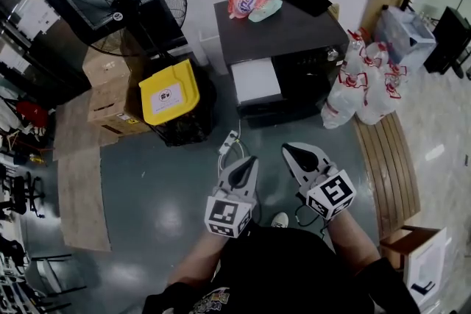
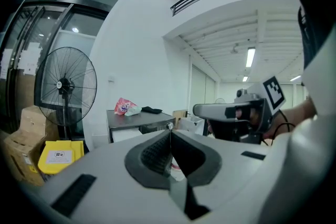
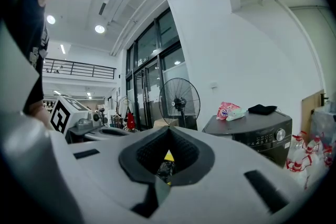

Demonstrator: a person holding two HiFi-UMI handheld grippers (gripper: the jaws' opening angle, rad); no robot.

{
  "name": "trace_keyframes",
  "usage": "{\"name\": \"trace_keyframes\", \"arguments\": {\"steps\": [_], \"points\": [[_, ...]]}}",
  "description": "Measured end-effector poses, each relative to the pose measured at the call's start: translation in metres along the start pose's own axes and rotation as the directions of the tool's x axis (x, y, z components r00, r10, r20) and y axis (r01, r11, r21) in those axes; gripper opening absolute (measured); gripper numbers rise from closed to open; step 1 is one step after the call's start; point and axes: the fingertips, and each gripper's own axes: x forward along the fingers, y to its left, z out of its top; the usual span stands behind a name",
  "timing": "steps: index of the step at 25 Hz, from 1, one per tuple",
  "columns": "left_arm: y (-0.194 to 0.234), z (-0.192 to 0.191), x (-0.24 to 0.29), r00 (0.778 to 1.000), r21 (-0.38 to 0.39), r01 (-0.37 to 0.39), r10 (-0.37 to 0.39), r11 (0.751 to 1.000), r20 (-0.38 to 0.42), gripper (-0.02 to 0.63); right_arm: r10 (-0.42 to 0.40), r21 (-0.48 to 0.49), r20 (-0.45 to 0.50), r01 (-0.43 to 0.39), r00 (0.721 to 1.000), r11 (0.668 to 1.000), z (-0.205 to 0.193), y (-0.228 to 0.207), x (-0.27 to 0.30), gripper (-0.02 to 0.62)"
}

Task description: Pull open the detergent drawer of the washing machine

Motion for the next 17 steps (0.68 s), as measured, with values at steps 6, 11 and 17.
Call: {"name": "trace_keyframes", "arguments": {"steps": [6,11,17], "points": [[0.001,0.002,0.005,1.000,0.002,-0.005,0.005,1.000,-0.001,0.008,0.003,0.007,0.001,-0.003,1.000,1.000,0.000,-0.006,0.001,0.005],[0.000,0.001,0.011,1.000,0.004,-0.004,0.004,1.000,-0.005,0.008,0.002,0.013,-0.002,-0.002,1.000,1.000,-0.003,-0.012,0.001,0.005],[-0.002,-0.001,0.010,1.000,0.008,-0.001,0.001,1.000,-0.010,0.006,0.004,0.017,-0.006,-0.004,1.000,1.000,-0.007,-0.011,0.000,0.005]]}}
